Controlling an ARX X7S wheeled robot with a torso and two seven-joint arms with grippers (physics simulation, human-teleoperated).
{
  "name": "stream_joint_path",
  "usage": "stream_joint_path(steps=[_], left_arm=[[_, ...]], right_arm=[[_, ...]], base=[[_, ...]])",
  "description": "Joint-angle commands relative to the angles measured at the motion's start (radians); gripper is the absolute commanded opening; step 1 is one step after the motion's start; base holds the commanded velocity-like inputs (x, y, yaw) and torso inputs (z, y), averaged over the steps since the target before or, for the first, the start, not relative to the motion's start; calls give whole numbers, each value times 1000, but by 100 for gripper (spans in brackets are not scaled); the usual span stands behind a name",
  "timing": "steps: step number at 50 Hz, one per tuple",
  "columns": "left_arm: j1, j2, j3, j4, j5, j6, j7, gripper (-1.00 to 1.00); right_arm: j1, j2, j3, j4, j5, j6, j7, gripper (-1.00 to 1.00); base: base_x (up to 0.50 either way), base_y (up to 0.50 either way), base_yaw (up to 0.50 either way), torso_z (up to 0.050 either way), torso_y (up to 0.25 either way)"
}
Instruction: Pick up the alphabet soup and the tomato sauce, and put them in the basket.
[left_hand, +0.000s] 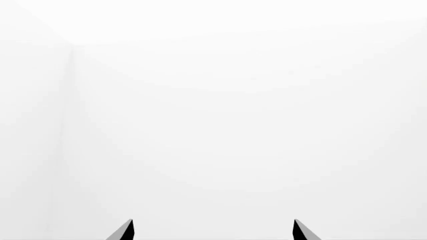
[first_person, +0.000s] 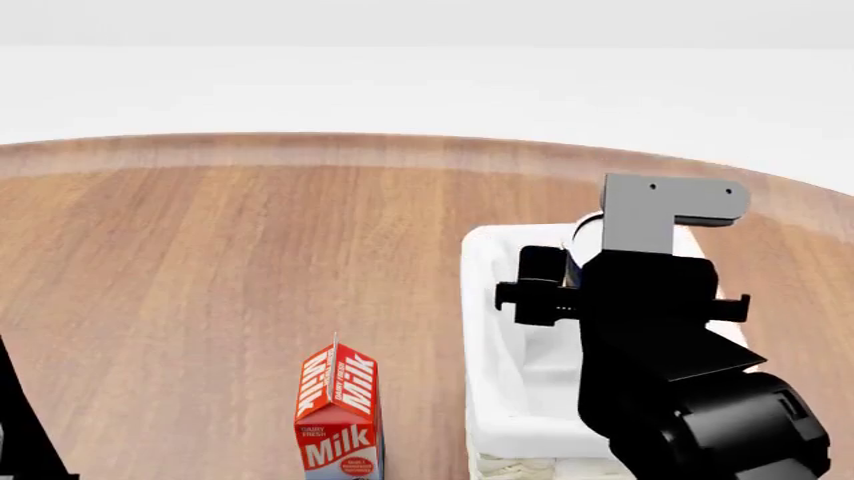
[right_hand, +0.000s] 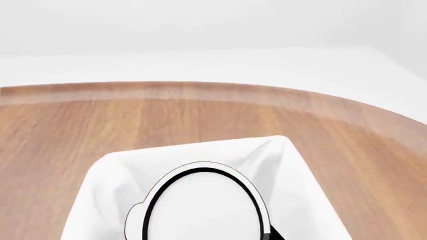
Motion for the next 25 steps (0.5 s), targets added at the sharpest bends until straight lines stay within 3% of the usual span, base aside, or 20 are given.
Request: stream_joint_path(steps=[1, 25], left_arm=[[6, -3, -1, -5, -3, 9, -2, 100], [11, -8, 3, -19, -4, 18, -6, 100]], right_arm=[[-10, -9, 5, 27, -55, -7, -19, -100], [-39, -25, -4, 92, -72, -40, -49, -100]], base=[[0, 0, 0, 0, 0], [0, 0, 0, 0, 0]])
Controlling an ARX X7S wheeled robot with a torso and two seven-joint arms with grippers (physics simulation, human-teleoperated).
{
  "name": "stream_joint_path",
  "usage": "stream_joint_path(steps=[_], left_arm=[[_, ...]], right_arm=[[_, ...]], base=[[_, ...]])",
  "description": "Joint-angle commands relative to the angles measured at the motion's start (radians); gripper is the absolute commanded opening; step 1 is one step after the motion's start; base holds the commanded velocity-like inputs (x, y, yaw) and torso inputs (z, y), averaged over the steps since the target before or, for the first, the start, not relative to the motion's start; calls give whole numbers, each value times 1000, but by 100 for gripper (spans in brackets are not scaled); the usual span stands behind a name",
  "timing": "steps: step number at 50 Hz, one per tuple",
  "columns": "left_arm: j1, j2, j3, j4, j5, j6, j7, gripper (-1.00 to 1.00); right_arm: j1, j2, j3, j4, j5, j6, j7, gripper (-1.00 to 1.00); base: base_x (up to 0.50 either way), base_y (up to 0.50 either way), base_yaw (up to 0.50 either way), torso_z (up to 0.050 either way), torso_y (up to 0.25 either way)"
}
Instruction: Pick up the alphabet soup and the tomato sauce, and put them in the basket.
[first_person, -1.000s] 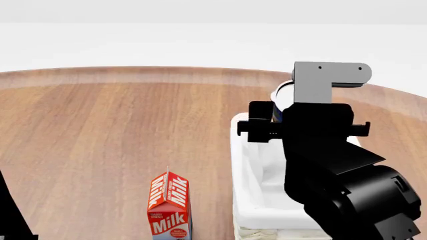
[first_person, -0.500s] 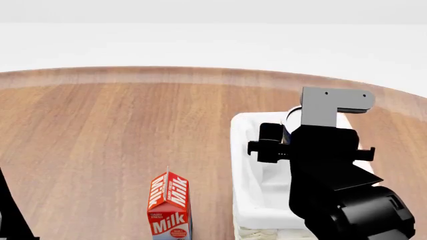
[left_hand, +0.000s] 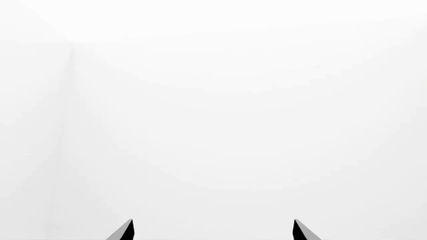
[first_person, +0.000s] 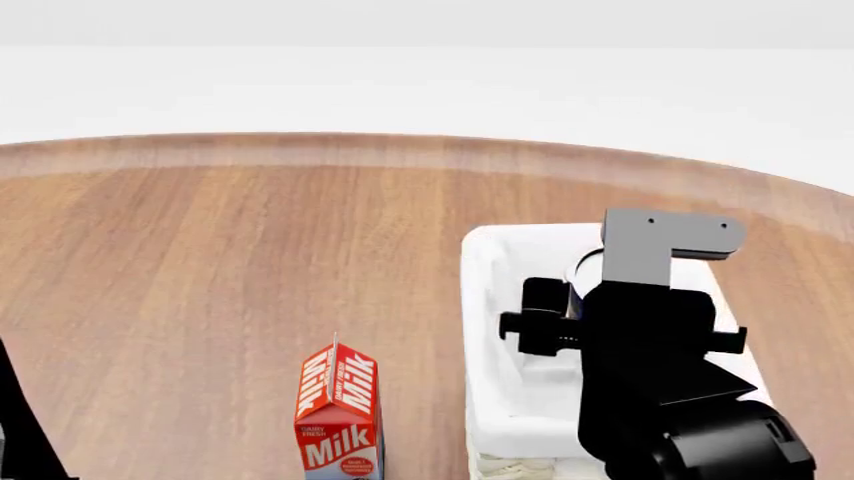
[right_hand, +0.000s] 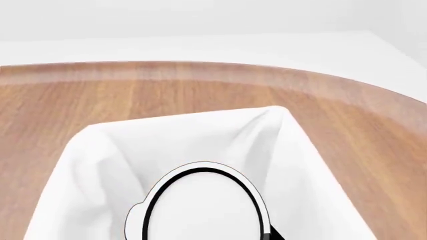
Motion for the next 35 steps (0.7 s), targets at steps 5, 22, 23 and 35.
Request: stream_joint_path(steps=[5, 22, 23, 35], left_arm=[[1, 0, 7, -16, 3, 12, -2, 100], [-1, -3, 11, -14, 1, 7, -6, 100], [-1, -3, 13, -15, 2, 7, -5, 100], [-2, -4, 17, -20, 4, 11, -7, 100]], right_arm=[[-11, -1, 8, 27, -56, -12, -24, -100], [-12, -6, 5, 33, -61, -19, -35, -100], [-13, -6, 5, 34, -61, -19, -34, -100], [-11, -12, 4, 46, -63, -19, -33, -100]], base=[[0, 0, 0, 0, 2], [0, 0, 0, 0, 1], [0, 0, 0, 0, 0], [0, 0, 0, 0, 1]])
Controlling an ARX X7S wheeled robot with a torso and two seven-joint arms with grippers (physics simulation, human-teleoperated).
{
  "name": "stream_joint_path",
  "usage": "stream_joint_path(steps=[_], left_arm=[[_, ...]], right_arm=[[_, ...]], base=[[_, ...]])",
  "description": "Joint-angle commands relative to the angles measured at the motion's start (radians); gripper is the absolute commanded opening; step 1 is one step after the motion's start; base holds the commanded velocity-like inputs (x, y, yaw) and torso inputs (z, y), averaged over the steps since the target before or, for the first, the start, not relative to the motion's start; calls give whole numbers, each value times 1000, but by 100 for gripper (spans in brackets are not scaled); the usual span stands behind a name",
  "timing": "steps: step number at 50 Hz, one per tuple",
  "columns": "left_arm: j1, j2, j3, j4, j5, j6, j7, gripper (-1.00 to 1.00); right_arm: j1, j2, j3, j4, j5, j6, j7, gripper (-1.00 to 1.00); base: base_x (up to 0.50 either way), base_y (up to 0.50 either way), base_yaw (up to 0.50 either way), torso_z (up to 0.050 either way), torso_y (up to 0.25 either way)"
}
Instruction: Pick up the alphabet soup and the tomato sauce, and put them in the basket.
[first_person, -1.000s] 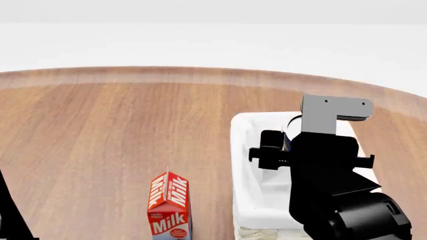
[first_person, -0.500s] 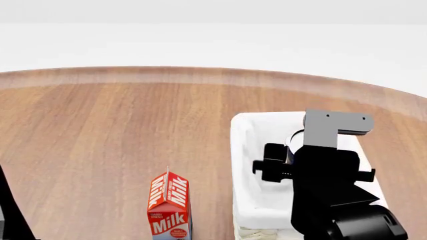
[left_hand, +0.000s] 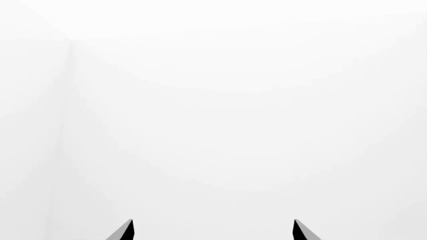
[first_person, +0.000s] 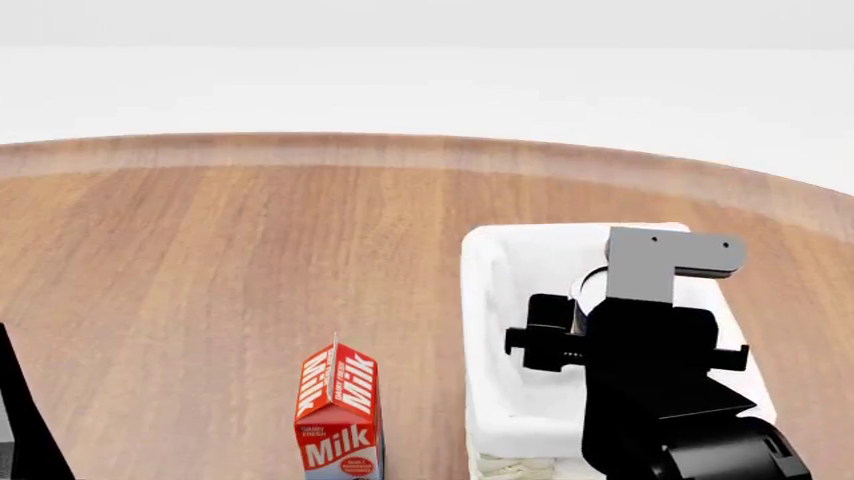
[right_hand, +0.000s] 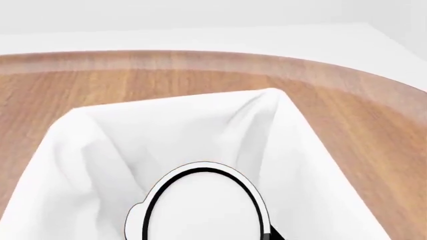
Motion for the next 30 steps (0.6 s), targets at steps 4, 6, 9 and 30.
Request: stream_joint_path(steps=[4, 6, 9, 30], left_arm=[[-3, -1, 5, -5, 0, 2, -2, 100], [-3, -2, 5, -5, 1, 2, -3, 100], [-5, -2, 7, -4, 1, 0, -4, 100], [-4, -5, 11, -4, 1, 2, -8, 100]], right_arm=[[11, -5, 8, 5, -51, 9, -11, -100], [18, -9, 9, 20, -50, 16, -10, -100], [18, -7, 11, 12, -43, 25, -4, 100], [72, 28, 20, -118, -33, 53, 17, 100]], base=[[0, 0, 0, 3, 0], [0, 0, 0, 0, 0], [0, 0, 0, 0, 0], [0, 0, 0, 0, 0]])
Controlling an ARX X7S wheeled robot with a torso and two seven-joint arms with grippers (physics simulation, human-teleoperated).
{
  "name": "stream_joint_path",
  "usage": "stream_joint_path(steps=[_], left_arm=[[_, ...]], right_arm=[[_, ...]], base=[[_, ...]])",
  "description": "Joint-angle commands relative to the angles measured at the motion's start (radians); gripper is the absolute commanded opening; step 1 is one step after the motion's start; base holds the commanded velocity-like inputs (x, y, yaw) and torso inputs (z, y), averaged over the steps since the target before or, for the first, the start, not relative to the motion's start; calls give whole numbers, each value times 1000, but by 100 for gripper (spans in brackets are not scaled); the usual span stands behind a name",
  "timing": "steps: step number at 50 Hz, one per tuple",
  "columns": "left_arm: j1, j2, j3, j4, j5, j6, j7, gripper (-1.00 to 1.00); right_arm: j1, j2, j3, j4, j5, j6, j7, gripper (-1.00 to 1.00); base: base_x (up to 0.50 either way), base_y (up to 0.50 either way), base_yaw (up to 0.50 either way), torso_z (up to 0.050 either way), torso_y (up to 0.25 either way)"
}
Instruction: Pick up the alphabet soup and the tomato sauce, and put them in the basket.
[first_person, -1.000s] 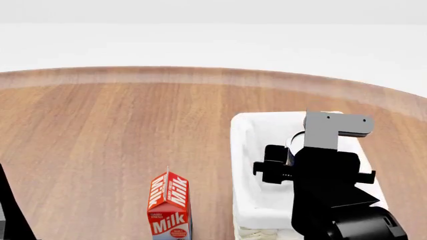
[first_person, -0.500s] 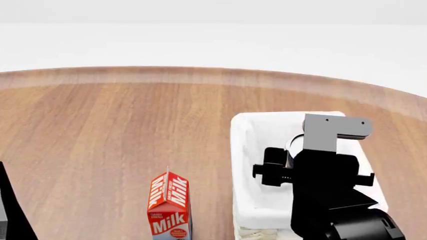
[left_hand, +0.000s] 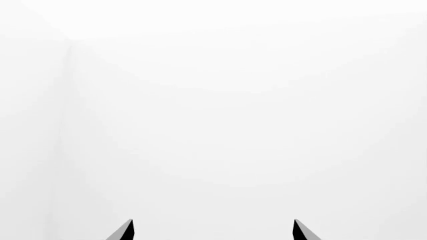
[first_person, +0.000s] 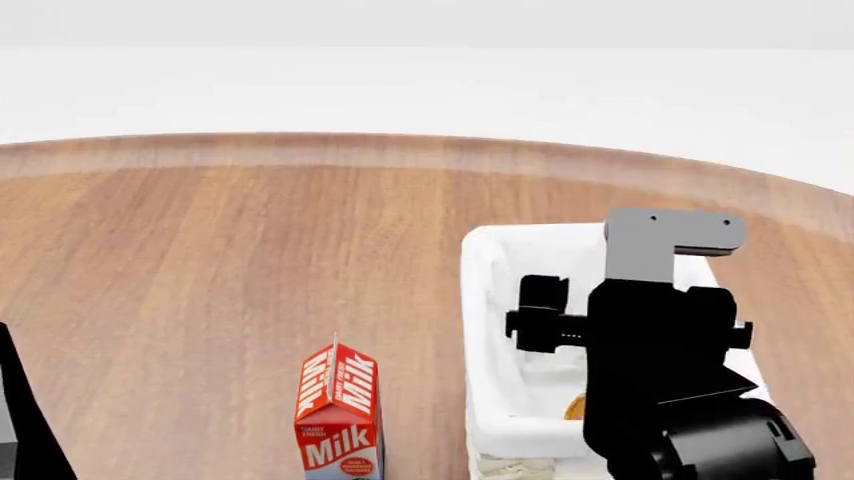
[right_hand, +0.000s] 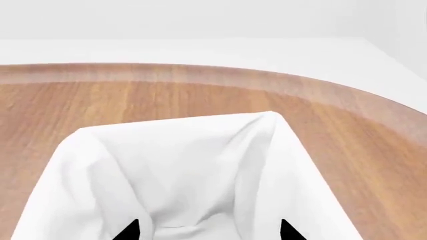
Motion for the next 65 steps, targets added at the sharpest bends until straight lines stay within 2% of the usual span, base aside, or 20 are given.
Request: stream_joint_path(steps=[1, 10, 28, 36, 55, 61, 62, 65], left_arm=[[-2, -1, 4, 0, 1, -1, -2, 100], [-5, -4, 3, 3, -3, -6, -4, 100], [-15, -8, 16, 19, 2, -30, -7, 100], [-14, -6, 23, 12, 7, -23, -7, 100], [-13, -11, 23, 10, 3, -21, -11, 100], [-12, -9, 30, 4, 9, -16, -12, 100], [-12, -9, 30, 8, 7, -20, -13, 100], [-13, -10, 31, 11, 8, -24, -14, 100]], right_arm=[[54, 33, 7, -115, 7, 40, 21, 100], [185, 107, 8, -329, 60, 183, 46, 100], [256, 252, 23, -619, 199, 364, 38, 100], [222, 295, 13, -814, 297, 428, 56, 100], [141, 355, 19, -1118, 576, 501, 185, 100], [123, 371, -1, -1203, 605, 522, 204, 100], [72, 382, -11, -1233, 560, 501, 195, 100], [116, 386, -7, -1242, 640, 525, 234, 100]], base=[[0, 0, 0, 0, 0], [0, 0, 0, 0, 0], [0, 0, 0, 0, 0], [0, 0, 0, 0, 0], [0, 0, 0, 0, 0], [0, 0, 0, 0, 0], [0, 0, 0, 0, 0], [0, 0, 0, 0, 0]])
